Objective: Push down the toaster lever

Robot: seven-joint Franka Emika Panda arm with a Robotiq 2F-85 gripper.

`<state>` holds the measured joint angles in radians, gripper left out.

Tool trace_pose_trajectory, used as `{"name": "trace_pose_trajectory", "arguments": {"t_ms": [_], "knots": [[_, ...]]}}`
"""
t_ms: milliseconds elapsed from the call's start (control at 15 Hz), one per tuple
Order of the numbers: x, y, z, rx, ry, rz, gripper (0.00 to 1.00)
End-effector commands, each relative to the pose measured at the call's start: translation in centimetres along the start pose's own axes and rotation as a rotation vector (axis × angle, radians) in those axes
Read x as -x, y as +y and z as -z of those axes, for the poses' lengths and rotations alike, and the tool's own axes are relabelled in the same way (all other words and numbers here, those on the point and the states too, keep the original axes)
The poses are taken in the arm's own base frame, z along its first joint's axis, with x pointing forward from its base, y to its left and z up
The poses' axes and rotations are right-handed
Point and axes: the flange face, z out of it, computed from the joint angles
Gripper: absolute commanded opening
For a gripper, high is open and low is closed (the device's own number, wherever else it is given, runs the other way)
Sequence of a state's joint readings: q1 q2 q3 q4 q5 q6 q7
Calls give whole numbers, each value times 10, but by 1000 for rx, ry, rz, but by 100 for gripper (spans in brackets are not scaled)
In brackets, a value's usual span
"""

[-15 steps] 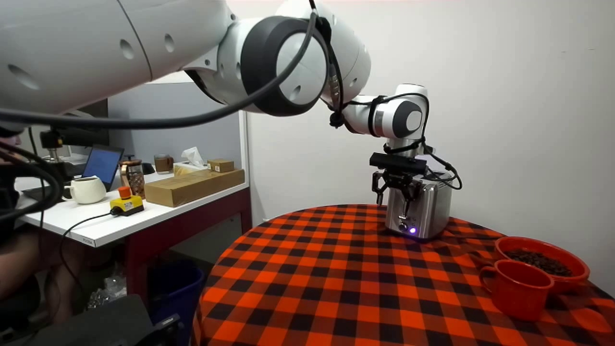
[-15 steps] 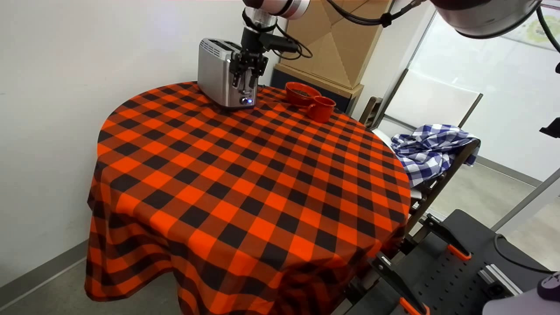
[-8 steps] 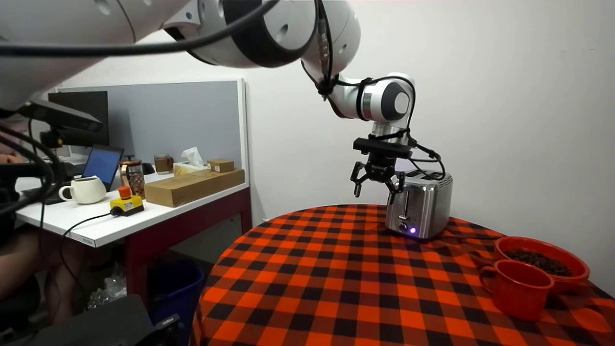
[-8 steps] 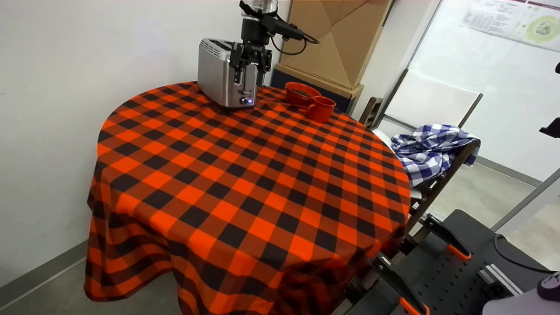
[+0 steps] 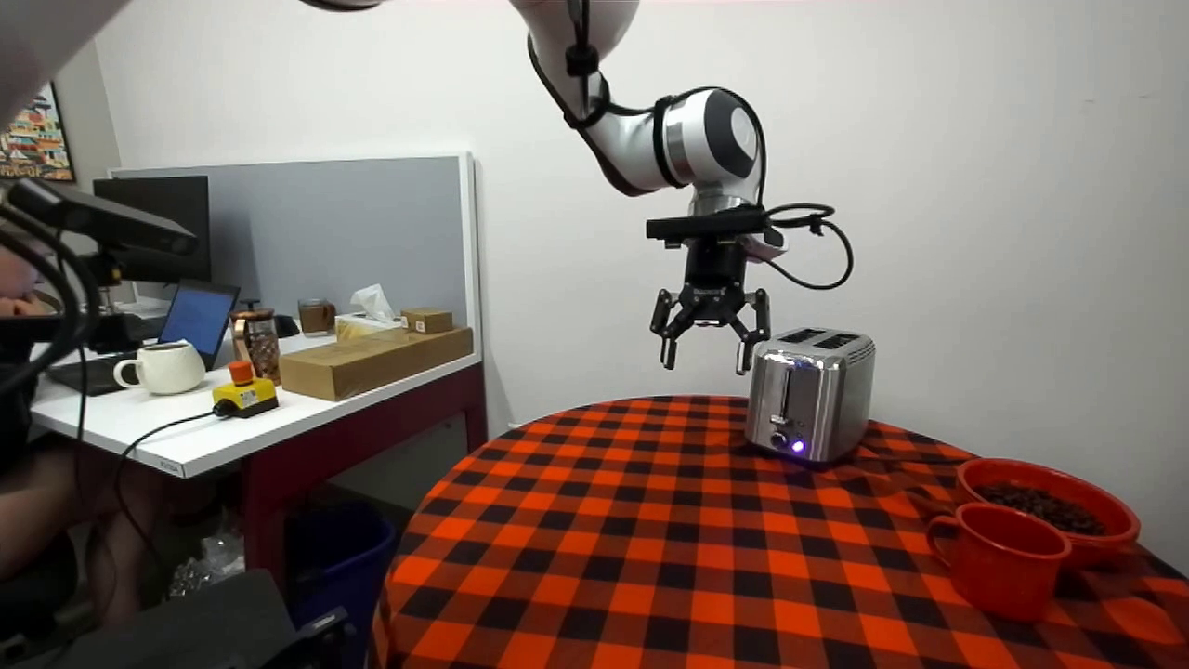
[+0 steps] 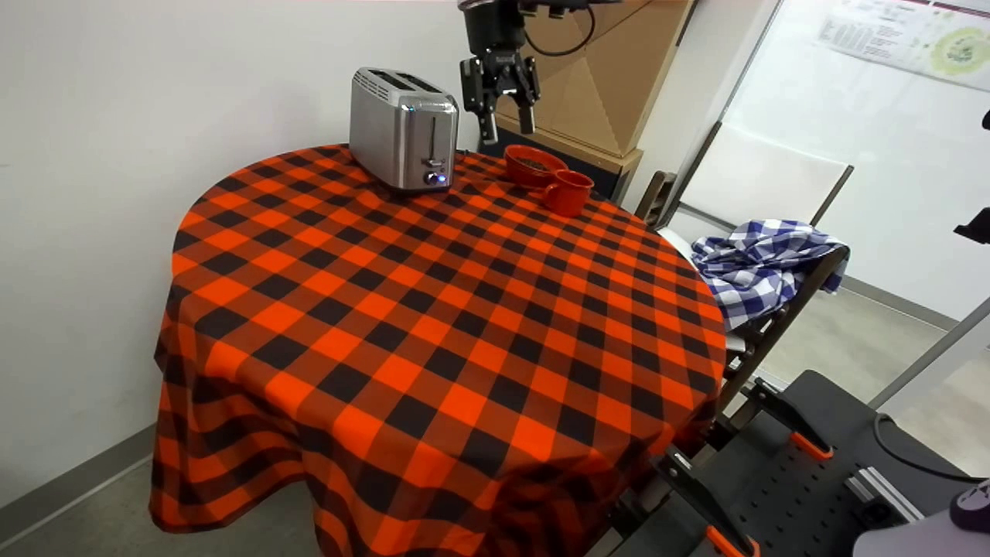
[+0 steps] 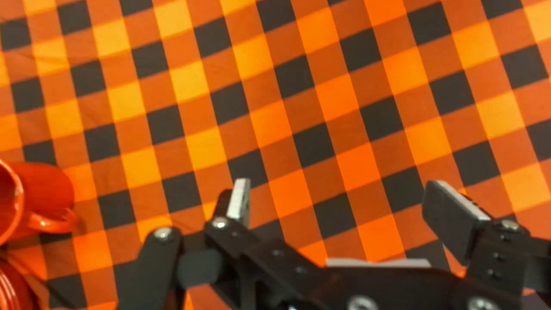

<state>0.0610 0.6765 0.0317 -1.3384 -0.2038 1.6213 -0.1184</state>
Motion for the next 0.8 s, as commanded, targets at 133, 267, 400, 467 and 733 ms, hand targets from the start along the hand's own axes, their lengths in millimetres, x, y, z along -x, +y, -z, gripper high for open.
{"name": "trace_pose_trajectory", "arguments": {"t_ms": [133,267,400,467,733], "knots": [[57,-10,33,112,38,-25,100],[71,-13,54,158,152,-34,100],[87,-15,72,196,259,-40,100],[96,-15,79,212,316,-41,100],[127,-9,97,170,522,-96,100]]}}
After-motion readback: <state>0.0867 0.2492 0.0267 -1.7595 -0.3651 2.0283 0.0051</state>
